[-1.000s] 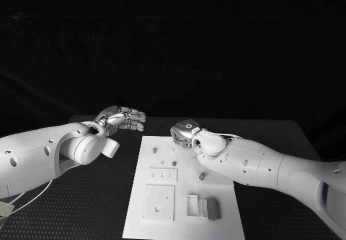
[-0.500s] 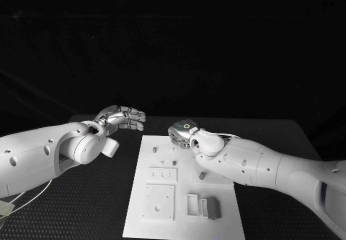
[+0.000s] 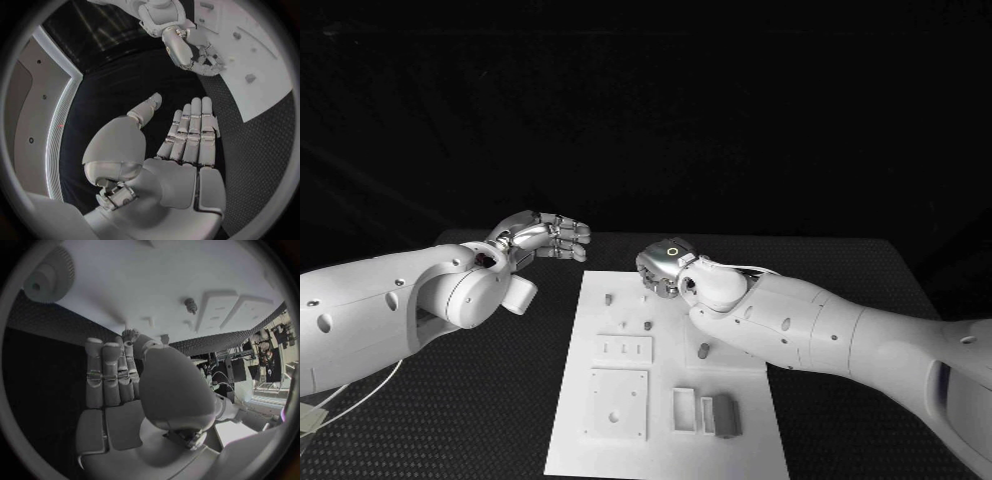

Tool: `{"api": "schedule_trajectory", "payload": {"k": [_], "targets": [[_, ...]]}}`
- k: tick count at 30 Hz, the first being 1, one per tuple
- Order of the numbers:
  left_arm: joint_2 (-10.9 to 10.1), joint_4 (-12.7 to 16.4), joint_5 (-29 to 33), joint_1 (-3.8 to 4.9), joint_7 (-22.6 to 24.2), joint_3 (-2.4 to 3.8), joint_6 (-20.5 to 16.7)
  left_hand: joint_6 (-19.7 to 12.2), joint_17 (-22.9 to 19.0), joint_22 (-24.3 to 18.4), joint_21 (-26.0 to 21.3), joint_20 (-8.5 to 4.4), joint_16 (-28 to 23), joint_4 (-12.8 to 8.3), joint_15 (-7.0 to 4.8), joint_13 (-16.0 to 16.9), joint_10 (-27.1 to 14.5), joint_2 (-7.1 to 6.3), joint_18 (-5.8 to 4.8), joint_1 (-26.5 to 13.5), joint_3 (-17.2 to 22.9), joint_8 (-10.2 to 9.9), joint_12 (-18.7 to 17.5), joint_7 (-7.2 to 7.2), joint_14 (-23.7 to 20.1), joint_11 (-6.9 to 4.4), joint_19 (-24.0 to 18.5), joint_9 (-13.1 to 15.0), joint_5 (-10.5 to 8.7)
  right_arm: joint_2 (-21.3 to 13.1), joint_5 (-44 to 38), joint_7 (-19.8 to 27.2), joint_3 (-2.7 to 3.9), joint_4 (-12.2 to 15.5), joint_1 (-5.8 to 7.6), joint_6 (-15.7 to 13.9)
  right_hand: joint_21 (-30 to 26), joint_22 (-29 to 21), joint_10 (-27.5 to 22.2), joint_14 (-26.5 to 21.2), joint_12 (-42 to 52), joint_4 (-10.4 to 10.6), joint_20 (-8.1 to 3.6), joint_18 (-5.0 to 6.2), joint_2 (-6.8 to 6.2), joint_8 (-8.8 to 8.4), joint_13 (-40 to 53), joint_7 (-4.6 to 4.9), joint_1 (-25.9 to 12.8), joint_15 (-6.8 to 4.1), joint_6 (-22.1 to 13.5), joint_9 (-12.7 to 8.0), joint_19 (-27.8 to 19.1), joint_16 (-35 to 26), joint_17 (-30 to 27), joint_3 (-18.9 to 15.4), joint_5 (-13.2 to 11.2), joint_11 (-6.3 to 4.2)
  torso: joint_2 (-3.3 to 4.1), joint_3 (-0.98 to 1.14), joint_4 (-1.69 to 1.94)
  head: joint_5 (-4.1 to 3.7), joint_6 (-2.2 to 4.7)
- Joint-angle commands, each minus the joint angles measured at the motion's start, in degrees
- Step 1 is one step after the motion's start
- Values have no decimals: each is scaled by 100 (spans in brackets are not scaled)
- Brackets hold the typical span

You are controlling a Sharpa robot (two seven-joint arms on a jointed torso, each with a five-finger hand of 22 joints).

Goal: Assemble the parts on the task board

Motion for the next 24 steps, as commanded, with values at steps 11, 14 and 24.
{"api": "schedule_trajectory", "payload": {"k": [11, 14, 24], "targets": [[28, 8, 24, 11, 65, 7, -30, -35, 11, 6, -25, 0, -20, 37, 31, -7, -48, -50, 39, 2, -5, -18, -29, 130, -23, 7, -29, 2, -22, 59, 91, -56, -14, -82, -20, 116, 3, 92, -90, -14, -43, -684, -18, 578, -407, -122, 67, 61, -1252, 52, -111, 115, 57, 14, -24, 765, 16, 30, 2, 0, 2, -6, 1], [25, 7, 24, 11, 68, 7, -33, -34, 12, 7, -25, -1, -21, 36, 31, -7, -47, -49, 39, 4, -4, -17, -28, 130, -22, 6, -28, 3, -22, 57, 97, -49, -14, -77, -20, 137, -3, 93, -130, -24, -53, -796, -20, 578, -437, -139, 73, 76, -1356, 65, -150, 132, 54, 12, -27, 848, 15, 43, 1, -1, 5, -9, 0], [18, 9, 24, 11, 63, 7, -30, -33, 16, 8, -24, -1, -23, 36, 30, -7, -45, -48, 40, 7, -3, -15, -25, 129, -21, 5, -28, 4, -22, 70, 98, -66, -15, -78, -20, 115, 18, 104, -127, -9, -21, -1280, -36, 578, -336, -121, 161, 72, -1791, 61, -154, 259, 108, 45, -28, 1219, 12, 37, 1, 1, 7, -11, 3]]}}
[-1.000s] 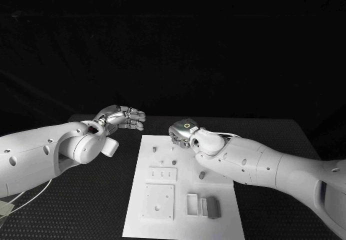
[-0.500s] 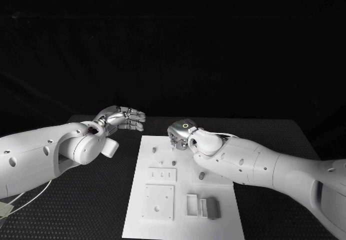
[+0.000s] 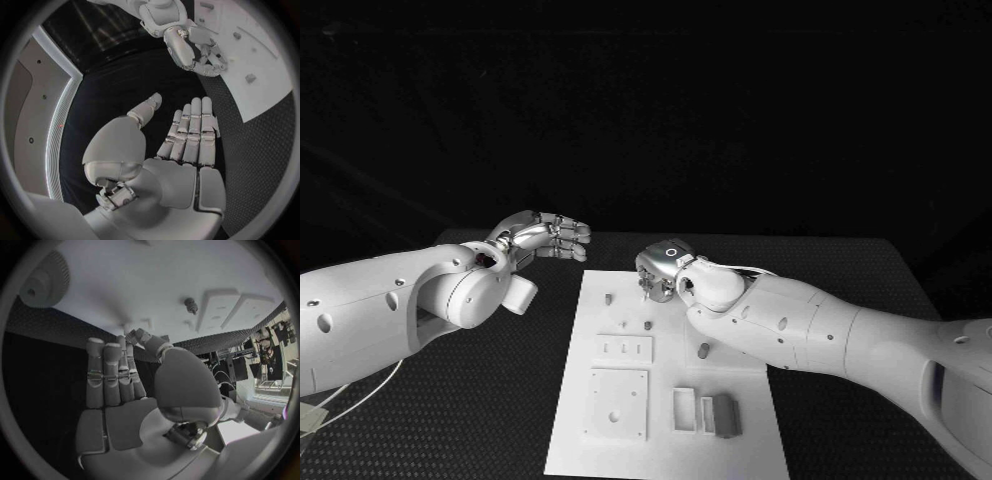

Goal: Assemble the parts on the task board

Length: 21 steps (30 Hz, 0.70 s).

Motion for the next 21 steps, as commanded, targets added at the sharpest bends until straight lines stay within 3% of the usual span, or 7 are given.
{"api": "schedule_trajectory", "payload": {"k": [1, 10, 21], "targets": [[6, 13, 23, 11, 60, 6, -19, -33, 7, 9, -24, -1, -23, 36, 30, -8, -45, -48, 41, 7, -3, -15, -25, 129, -20, 5, -28, 4, -22, 16, -11, -27, -3, -3, -3, 91, 23, 105, -11, 18, 25, -99, -3, 568, 18, 2, 19, -16, -84, 25, -12, 23, 36, 40, -8, 33, 4, -12, -1, 1, -1, -3, 4], [-2, 12, 23, 11, 60, 6, -17, -32, 10, 10, -24, 0, -25, 36, 30, -8, -44, -47, 41, 9, -3, -13, -24, 129, -19, 5, -27, 5, -22, 6, -10, -41, -3, -18, -5, 79, 32, 103, -7, 21, 24, -231, -7, 568, 56, 3, 58, -19, -235, 21, -11, 66, 53, 47, -12, 126, 4, -15, 0, 2, 3, 2, 2], [-6, 16, 23, 11, 60, 6, -17, -32, 14, 11, -24, 0, -28, 36, 30, -9, -44, -48, 41, 9, -4, -12, -23, 128, -18, 4, -27, 6, -22, -6, -13, -80, -3, -34, -6, 108, 62, 112, 40, 31, 40, -537, -12, 568, 363, 25, 122, -41, -281, 2, 43, 129, 68, 67, -10, 259, 6, -35, 0, 1, -2, -4, 1]]}}
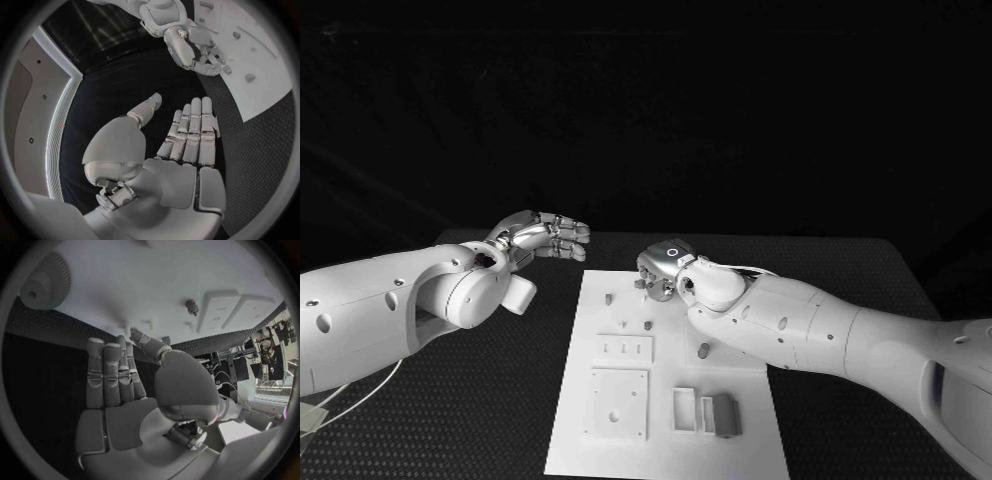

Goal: Assemble the parts on the task board

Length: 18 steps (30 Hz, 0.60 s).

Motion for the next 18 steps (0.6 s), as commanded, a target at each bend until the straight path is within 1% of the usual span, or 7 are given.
{"api": "schedule_trajectory", "payload": {"k": [1, 5, 9, 11, 13, 16, 18], "targets": [[4, 13, 23, 11, 60, 6, -14, -32, 9, 7, -24, 0, -28, 36, 30, -10, -44, -49, 41, 9, -4, -12, -23, 128, -18, 4, -27, 6, -22, -7, -23, -42, -1, -5, -2, 66, 41, 112, 17, 30, 16, -67, 8, 568, 45, 22, 11, -10, -31, 3, 11, 12, 45, 24, -5, 4, 6, -13, 0, 0, -3, -4, 2], [4, 15, 23, 11, 56, 6, -10, -32, 11, 7, -25, 0, -29, 36, 30, -10, -45, -49, 41, 10, -4, -11, -23, 127, -18, 4, -27, 7, -22, -24, 0, -29, -1, 7, -2, 1, 44, 109, 12, 26, 10, -106, 14, 568, 4, 16, 22, -7, -111, 6, 7, 21, 44, 22, -8, -8, 5, -9, -2, 0, 0, -4, 6], [-1, 12, 23, 11, 57, 6, -14, -32, 12, 7, -24, 0, -30, 37, 31, -10, -45, -48, 41, 10, -4, -11, -23, 127, -18, 4, -27, 7, -22, -44, 84, 12, -1, 17, -2, -104, 35, 100, -22, 17, -11, -74, 23, 568, -134, -11, 28, 8, -259, 17, -28, 25, 37, 12, -17, -30, 5, 3, -1, 1, 0, -1, 8], [-3, 13, 23, 11, 56, 6, -12, -32, 13, 8, -25, 0, -31, 36, 31, -11, -45, -48, 41, 10, -5, -11, -23, 127, -17, 4, -27, 7, -22, -62, 147, 66, -1, 29, -2, -152, 16, 92, -137, 4, -55, -13, 25, 568, -284, -71, 13, 51, -374, 55, -128, 13, 21, 2, -25, -31, 5, 42, -3, -1, -2, -1, 8], [-4, 15, 23, 11, 56, 6, -11, -33, 14, 8, -25, 0, -31, 36, 31, -11, -45, -49, 41, 11, -5, -11, -23, 127, -17, 4, -27, 7, -22, -69, 194, 93, -1, 32, -2, -164, 3, 88, -219, -6, -65, 37, 28, 568, -382, -110, 1, 79, -439, 82, -194, 7, 10, -3, -29, -27, 6, 70, -3, -2, -1, -1, 10], [-5, 16, 23, 11, 57, 6, -9, -33, 15, 8, -25, 0, -32, 36, 31, -11, -46, -49, 41, 11, -5, -11, -23, 127, -17, 4, -27, 7, -22, -81, 271, 156, -1, 38, -2, -179, -31, 78, -431, -50, -68, 202, 45, 568, -623, -240, -36, 179, -615, 147, -426, -31, -23, -20, -38, -26, 5, 136, -2, -4, 3, 3, 8], [-9, 16, 23, 11, 55, 6, -9, -33, 16, 8, -25, 0, -32, 36, 31, -11, -46, -49, 41, 11, -5, -11, -23, 127, -17, 4, -27, 7, -22, -81, 304, 193, -1, 32, -2, -169, -52, 75, -523, -82, -69, 293, 56, 568, -727, -287, -52, 218, -691, 174, -513, -44, -50, -28, -41, -15, 6, 163, -1, -4, 4, 4, 9]]}}
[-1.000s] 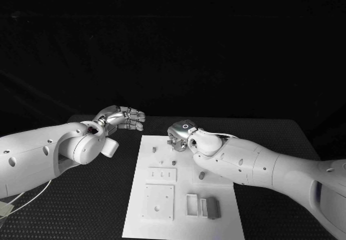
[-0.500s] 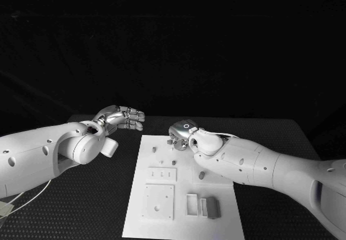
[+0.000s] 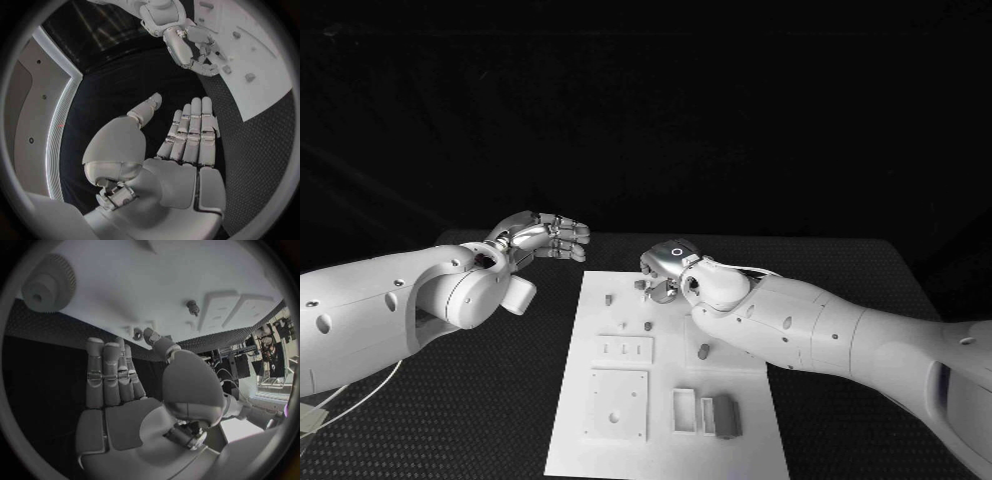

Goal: Assemble the parts on the task board

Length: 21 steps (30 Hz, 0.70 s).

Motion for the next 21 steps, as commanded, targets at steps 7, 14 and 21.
{"api": "schedule_trajectory", "payload": {"k": [7, 14, 21], "targets": [[0, 18, 23, 11, 53, 6, -11, -35, 9, 9, -25, 1, -34, 37, 31, -7, -47, -51, 41, 10, -7, -11, -23, 127, -16, 4, -28, 7, -23, 71, 263, 261, 0, -82, -1, 119, -162, 68, -538, -285, -12, 386, 85, 540, -310, -124, -123, 98, -366, 187, -277, -29, -280, -103, -20, -91, 5, 184, 1, -7, 4, 7, 1], [16, 18, 23, 11, 51, 6, -10, -37, 12, 10, -25, 1, -36, 37, 31, -8, -49, -52, 41, 10, -7, -11, -23, 128, -16, 4, -28, 8, -22, 179, 269, 247, 0, -211, -1, 343, -194, 93, -616, -413, 14, 531, 130, 549, 16, -85, -154, 51, -291, 217, -237, 1, -386, -63, 8, -45, 6, 213, 2, -7, 6, 11, 4], [25, 7, 23, 11, 51, 6, -5, -38, 13, 11, -25, 1, -37, 39, 31, -8, -50, -51, 41, 10, -7, -11, -23, 128, -15, 4, -27, 8, -22, 247, 263, 271, 0, -318, -4, 521, -160, 123, -397, -445, 132, 289, 150, 565, 509, -68, -68, 51, -137, 147, -219, 12, -438, -1, 33, -199, 7, 138, 8, -3, 13, 16, -4]]}}
